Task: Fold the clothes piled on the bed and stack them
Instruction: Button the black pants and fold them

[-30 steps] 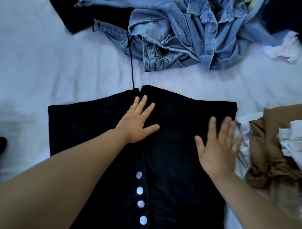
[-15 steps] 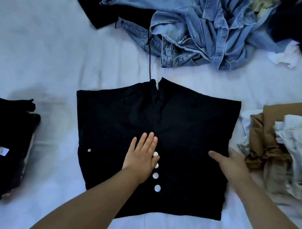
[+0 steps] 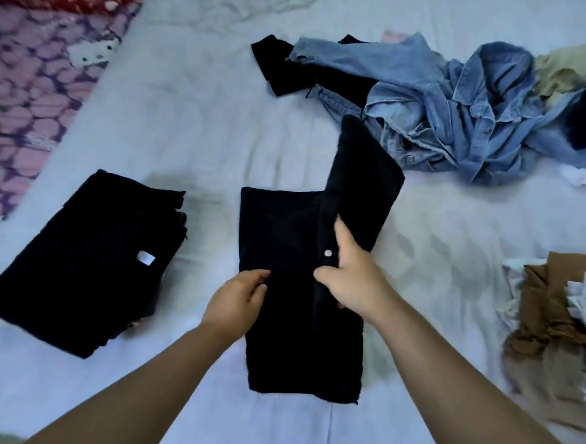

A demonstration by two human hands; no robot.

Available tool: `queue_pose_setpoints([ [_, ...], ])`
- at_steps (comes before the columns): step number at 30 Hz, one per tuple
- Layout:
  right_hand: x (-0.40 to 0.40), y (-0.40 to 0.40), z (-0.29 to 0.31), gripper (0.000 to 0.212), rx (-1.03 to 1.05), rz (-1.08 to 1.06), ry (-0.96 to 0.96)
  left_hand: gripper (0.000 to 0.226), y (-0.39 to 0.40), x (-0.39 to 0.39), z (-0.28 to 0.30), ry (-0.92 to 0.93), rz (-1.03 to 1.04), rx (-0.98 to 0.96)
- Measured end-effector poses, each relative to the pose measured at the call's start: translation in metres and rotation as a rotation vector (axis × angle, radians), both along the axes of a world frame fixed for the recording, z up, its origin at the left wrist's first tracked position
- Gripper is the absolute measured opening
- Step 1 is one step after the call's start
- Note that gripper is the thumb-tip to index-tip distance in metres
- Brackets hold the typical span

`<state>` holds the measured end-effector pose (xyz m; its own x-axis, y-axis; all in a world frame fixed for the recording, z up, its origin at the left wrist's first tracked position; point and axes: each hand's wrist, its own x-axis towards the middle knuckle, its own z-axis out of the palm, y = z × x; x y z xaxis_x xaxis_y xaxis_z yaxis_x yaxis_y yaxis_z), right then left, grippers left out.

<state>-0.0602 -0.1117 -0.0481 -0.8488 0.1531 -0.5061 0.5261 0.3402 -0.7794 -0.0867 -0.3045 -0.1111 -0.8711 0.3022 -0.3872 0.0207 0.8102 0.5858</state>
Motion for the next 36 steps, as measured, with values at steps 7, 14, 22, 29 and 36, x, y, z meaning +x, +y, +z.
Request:
queue_pose_setpoints([
  [7,-0.016,-0.086,-0.044,0.087,0.101,0.301,-0.106,0.031,-0.062,-0.001,-0.01,-0.064,0.162,-0.083],
  [14,0.025,-0.029,-0.076,0.043,0.653,0.338,0.255,0.04,-0.053,0.013,-0.026,0.016,0.03,-0.094],
  [22,-0.03,0.022,-0.09,0.063,0.876,0.459,0.122,0.069,0.004,-0.023,-0.047,0.232,-0.349,-0.286],
  [29,-0.048,0.031,-0.145,0.065,0.856,0.641,-0.153,0.059,0.011,-0.039,-0.095,0.23,-0.598,-0.557],
  [36,-0.032,0.024,-0.151,0.06,0.843,0.639,-0.129,0.059,0.016,-0.043,-0.101,0.139,-0.602,-0.612],
])
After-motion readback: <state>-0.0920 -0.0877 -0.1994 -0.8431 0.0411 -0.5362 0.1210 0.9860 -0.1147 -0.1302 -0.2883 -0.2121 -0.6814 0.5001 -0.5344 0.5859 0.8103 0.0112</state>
